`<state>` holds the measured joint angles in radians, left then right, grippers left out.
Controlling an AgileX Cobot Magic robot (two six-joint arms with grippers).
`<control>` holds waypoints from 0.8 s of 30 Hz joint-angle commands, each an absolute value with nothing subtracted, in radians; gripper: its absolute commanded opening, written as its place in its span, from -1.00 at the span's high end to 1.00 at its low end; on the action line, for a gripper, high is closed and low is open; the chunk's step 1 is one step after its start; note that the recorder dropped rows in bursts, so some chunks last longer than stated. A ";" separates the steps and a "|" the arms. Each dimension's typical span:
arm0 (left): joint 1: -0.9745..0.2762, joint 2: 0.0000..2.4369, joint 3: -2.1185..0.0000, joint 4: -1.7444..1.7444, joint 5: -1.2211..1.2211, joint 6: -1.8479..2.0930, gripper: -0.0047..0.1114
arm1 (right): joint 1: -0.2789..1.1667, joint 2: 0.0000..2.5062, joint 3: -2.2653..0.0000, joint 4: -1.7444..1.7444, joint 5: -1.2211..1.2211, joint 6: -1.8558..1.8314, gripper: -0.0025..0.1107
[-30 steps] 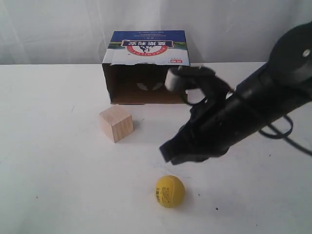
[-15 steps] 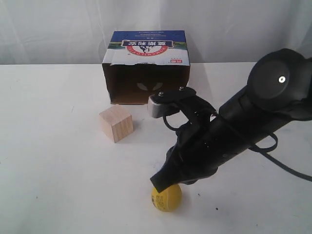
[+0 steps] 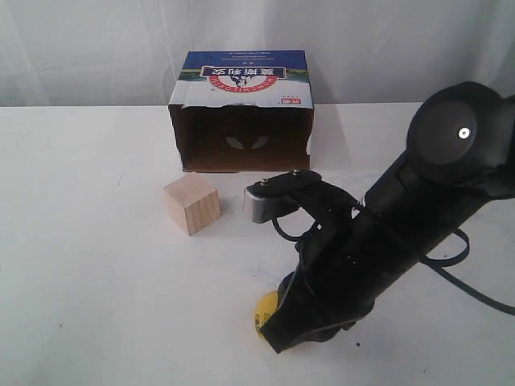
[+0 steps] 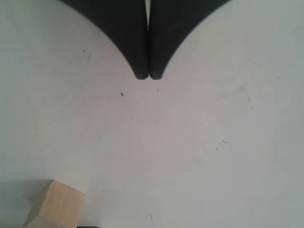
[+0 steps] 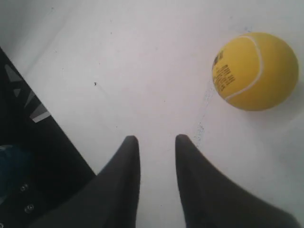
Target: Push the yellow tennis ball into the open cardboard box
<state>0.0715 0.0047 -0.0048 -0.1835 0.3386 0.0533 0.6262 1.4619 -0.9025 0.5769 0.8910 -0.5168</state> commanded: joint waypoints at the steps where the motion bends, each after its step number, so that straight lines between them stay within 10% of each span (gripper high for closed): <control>1: 0.068 0.000 0.000 -0.178 0.374 0.048 0.92 | 0.628 1.468 -0.897 0.564 0.840 -0.534 0.72; 3: 0.068 0.000 0.000 -0.178 0.374 0.048 0.92 | 0.628 1.470 -0.897 0.567 0.786 -0.512 0.96; 24: 0.068 0.000 0.000 -0.178 0.374 0.048 0.92 | 0.825 1.578 -0.778 0.454 0.333 -0.126 0.96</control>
<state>0.0715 0.0047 -0.0048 -0.1835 0.3386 0.0533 0.8189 1.5460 -0.7838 0.4836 0.3456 -0.1339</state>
